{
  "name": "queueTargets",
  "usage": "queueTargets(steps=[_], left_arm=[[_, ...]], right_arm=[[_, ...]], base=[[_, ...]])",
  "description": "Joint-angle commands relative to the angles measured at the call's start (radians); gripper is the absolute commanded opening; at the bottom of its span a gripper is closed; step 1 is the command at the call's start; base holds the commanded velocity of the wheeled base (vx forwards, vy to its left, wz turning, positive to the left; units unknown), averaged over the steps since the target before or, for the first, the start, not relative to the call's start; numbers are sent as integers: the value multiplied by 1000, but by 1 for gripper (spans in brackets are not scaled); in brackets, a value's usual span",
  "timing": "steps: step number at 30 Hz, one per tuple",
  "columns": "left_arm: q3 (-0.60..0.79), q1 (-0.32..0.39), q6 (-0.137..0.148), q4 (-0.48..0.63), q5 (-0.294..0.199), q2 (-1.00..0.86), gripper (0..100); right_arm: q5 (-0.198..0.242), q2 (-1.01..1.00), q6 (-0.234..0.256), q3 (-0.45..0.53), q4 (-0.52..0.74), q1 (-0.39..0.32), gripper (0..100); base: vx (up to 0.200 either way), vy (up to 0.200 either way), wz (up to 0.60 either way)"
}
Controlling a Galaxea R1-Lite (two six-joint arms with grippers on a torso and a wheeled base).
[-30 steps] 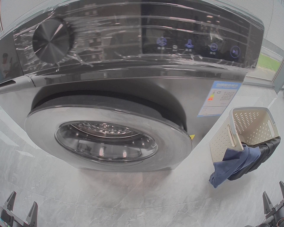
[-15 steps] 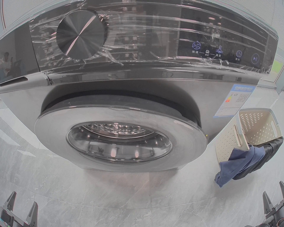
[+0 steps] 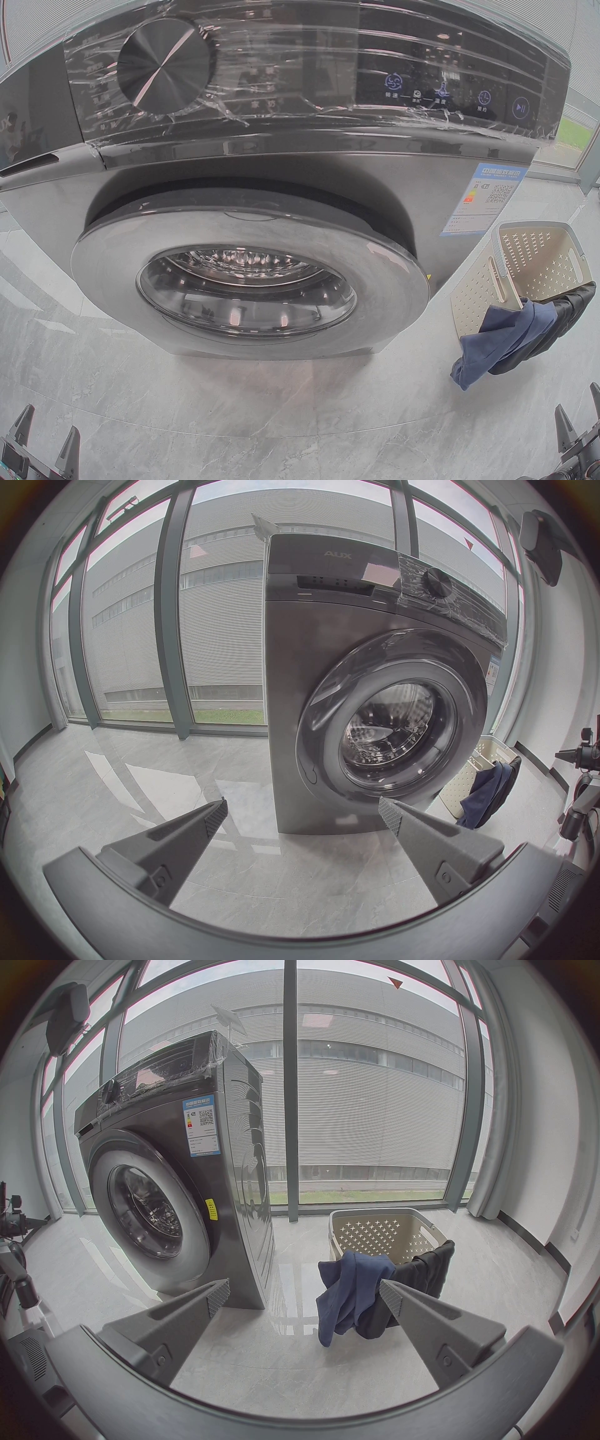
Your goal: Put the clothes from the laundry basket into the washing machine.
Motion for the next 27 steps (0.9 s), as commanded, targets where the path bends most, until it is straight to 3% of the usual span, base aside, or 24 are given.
queueTargets(steps=[1, 3, 20, 27], left_arm=[[16, 0, 0, 0, 1, -13, 100], [16, 0, 0, 0, 1, -13, 100], [16, 0, 0, 0, 1, -13, 100], [16, 1, 0, 0, 1, -13, 100]], right_arm=[[0, -16, -1, 18, 0, 0, 100], [0, -16, -1, 18, 0, 0, 100], [-6, -16, -2, 18, 0, -5, 100], [-5, -16, 1, 18, 0, -3, 100]], base=[[0, 200, 0], [0, 200, 0], [0, 0, 0], [171, 0, 0]])
